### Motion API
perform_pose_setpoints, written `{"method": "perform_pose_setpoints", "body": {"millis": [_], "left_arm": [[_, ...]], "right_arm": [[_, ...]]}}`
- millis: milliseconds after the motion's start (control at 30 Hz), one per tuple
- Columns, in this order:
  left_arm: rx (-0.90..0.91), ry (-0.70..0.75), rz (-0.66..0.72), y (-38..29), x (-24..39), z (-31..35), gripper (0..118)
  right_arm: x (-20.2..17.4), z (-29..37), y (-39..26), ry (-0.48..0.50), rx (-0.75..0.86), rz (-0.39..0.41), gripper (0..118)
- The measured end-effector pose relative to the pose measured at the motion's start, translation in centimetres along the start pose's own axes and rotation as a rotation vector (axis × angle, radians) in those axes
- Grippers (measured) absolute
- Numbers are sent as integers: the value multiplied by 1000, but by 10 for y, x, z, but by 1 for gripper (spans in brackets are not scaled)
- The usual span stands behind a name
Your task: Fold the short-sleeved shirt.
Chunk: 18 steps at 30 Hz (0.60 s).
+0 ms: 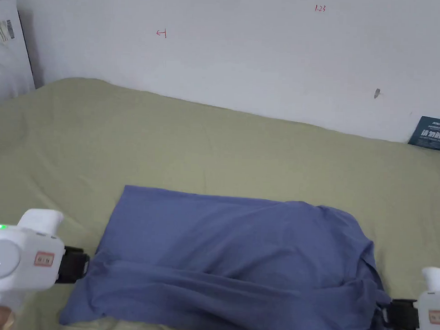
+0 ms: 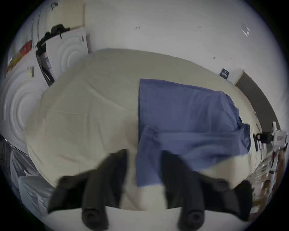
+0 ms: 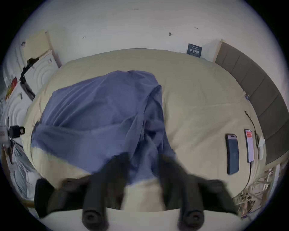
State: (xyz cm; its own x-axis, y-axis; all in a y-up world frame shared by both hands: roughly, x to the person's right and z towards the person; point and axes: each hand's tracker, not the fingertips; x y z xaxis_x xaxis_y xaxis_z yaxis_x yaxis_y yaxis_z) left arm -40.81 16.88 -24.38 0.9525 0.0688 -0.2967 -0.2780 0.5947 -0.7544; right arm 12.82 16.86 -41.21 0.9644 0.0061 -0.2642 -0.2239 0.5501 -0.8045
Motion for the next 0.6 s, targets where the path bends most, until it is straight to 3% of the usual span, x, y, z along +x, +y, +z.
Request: {"method": "perform_pose_setpoints", "body": {"millis": [33,100,267,467,500,567,600], "left_arm": [[-12,-1,-6,-11,3,4,19],[-32,-3,-14,-32,10,7,2],[-79,-36,-16,-59,14,0,0],[-95,-40,-18,-43,9,-14,1],[-95,-51,-12,-35,7,-20,13],[-99,-56,17,-20,1,-38,87],[-99,-59,31,-17,-2,-46,105]], "right_arm": [[1,0,-12,4,-3,3,1],[-5,6,-38,-12,-9,13,0],[-13,4,-78,10,-59,25,0],[-17,6,-69,27,-53,25,0],[-16,7,-66,33,-47,22,0],[-16,10,-59,31,-30,24,0],[-15,11,-56,30,-25,24,0]]}}
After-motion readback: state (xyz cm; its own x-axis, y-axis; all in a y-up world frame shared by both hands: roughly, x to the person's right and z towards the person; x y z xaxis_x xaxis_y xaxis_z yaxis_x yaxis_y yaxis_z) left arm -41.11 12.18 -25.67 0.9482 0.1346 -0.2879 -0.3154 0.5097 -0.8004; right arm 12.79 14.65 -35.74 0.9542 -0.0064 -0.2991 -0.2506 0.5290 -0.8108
